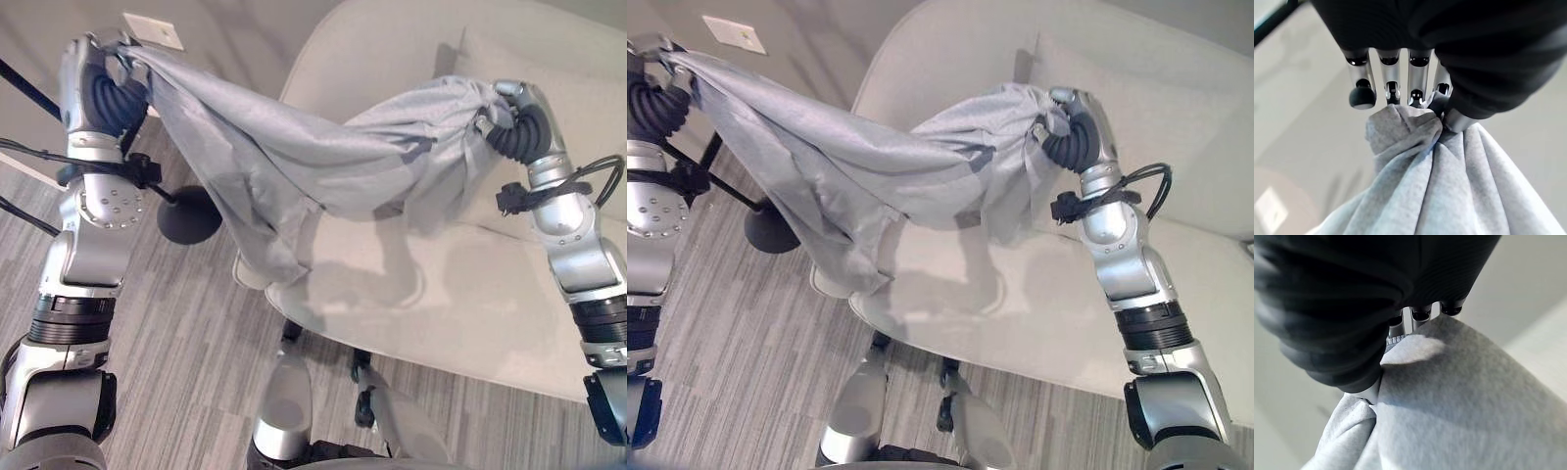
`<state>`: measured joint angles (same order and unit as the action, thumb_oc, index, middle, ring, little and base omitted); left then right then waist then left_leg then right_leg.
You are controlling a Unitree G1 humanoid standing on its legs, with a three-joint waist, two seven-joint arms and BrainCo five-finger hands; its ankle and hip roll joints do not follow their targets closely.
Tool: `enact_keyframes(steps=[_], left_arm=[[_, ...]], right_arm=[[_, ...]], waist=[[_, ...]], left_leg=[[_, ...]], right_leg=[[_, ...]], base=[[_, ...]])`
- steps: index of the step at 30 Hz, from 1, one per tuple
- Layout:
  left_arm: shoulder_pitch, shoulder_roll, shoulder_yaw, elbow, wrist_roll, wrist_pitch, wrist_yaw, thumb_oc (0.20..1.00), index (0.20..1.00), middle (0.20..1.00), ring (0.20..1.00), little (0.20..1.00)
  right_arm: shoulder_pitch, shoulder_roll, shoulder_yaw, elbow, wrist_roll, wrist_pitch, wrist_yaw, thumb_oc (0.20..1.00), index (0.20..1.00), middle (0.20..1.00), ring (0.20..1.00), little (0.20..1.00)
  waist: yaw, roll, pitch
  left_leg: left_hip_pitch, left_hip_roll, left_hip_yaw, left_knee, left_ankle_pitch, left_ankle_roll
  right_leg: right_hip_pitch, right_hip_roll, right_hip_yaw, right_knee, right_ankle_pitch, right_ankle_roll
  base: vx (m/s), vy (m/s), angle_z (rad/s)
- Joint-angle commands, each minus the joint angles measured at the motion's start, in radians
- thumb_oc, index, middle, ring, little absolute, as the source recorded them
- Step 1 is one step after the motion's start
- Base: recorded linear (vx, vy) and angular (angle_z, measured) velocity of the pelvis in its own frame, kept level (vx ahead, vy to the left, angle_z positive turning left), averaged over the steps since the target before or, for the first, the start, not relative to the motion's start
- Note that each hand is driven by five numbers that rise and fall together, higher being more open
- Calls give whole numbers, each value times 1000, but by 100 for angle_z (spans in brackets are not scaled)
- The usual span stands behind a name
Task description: Hang the clothes on the sofa on the clothes rack.
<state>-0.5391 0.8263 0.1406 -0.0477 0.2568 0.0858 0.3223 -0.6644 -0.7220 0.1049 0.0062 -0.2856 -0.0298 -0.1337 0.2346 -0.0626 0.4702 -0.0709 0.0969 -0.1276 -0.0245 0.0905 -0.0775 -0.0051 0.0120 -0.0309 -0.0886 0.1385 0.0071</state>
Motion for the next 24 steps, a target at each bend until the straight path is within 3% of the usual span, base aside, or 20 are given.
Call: enact_keyframes(steps=[1,6,9,12,15,16,17,18,19,21,23,24], left_arm=[[35,-4,31,21,36,-38,78,200,200,200,200,200],[84,-3,126,-37,40,-39,86,200,200,200,200,200],[96,-20,169,-63,40,-42,95,200,200,200,200,200],[136,-47,240,-96,42,-42,98,200,200,200,200,200],[175,-53,306,-98,42,-42,112,200,200,200,200,200],[183,-49,327,-92,35,-45,124,200,200,200,200,200],[184,-49,328,-92,35,-45,124,200,200,200,200,200],[178,-38,349,-91,23,-48,133,200,200,200,200,200],[178,-35,358,-89,11,-51,137,200,200,200,200,200],[157,-13,366,-66,-9,-51,150,200,200,200,200,200],[132,15,360,-32,-20,-51,162,200,200,200,200,200],[121,21,350,-20,-24,-53,160,200,200,200,200,200]], right_arm=[[-4,-8,4,-32,-31,-33,-47,200,200,200,200,200],[-4,21,-33,-107,-29,-30,-53,200,200,200,200,200],[6,35,-65,-141,-27,-24,-60,200,200,200,200,200],[39,45,-84,-151,-17,-16,-61,200,200,200,200,200],[50,61,-88,-153,-6,-10,-58,200,200,200,200,200],[44,64,-77,-151,1,-8,-59,200,200,200,200,200],[44,64,-76,-151,1,-8,-59,200,200,200,200,200],[33,50,-69,-137,10,-2,-67,200,200,200,200,200],[26,44,-61,-127,16,-1,-72,200,200,200,200,200],[10,27,-54,-106,19,2,-85,200,200,200,200,200],[7,12,-70,-77,22,4,-96,200,200,200,200,200],[23,20,-96,-70,22,7,-104,200,200,200,200,200]], waist=[[11,-22,-237],[23,-21,-270],[32,-22,-268],[28,-8,-292],[19,-4,-324],[0,0,-340],[-1,1,-340],[-14,0,-358],[-23,5,-365],[-25,10,-372],[-21,23,-386],[-23,30,-398]], left_leg=[[-38,21,25,-63,13,73],[-58,31,31,-63,26,70],[-98,28,59,-63,33,64],[-48,47,102,-63,20,54],[46,98,112,-60,18,50],[96,151,121,-54,31,46],[98,152,121,-56,32,46],[132,200,126,-41,48,42],[146,215,119,-40,54,40],[159,219,90,-46,60,33],[161,188,80,-63,46,19],[150,149,88,-63,14,11]], right_leg=[[34,-27,10,1,-70,4],[41,-14,-8,1,-95,8],[46,-16,-25,1,-92,12],[53,-30,-55,1,-78,18],[39,-56,-76,1,-60,24],[29,-77,-88,1,-44,31],[30,-76,-89,1,-44,30],[22,-103,-96,1,-33,40],[22,-109,-96,1,-30,41],[21,-128,-92,1,-23,43],[17,-161,-93,1,-28,40],[14,-196,-99,1,-31,37]], base=[[0,-96,11],[1,-62,12],[-56,-33,25],[14,90,39],[-44,179,34],[-67,197,13],[-52,333,18],[-28,284,17],[-85,499,33],[-106,401,37],[-163,577,32],[-134,670,19]])
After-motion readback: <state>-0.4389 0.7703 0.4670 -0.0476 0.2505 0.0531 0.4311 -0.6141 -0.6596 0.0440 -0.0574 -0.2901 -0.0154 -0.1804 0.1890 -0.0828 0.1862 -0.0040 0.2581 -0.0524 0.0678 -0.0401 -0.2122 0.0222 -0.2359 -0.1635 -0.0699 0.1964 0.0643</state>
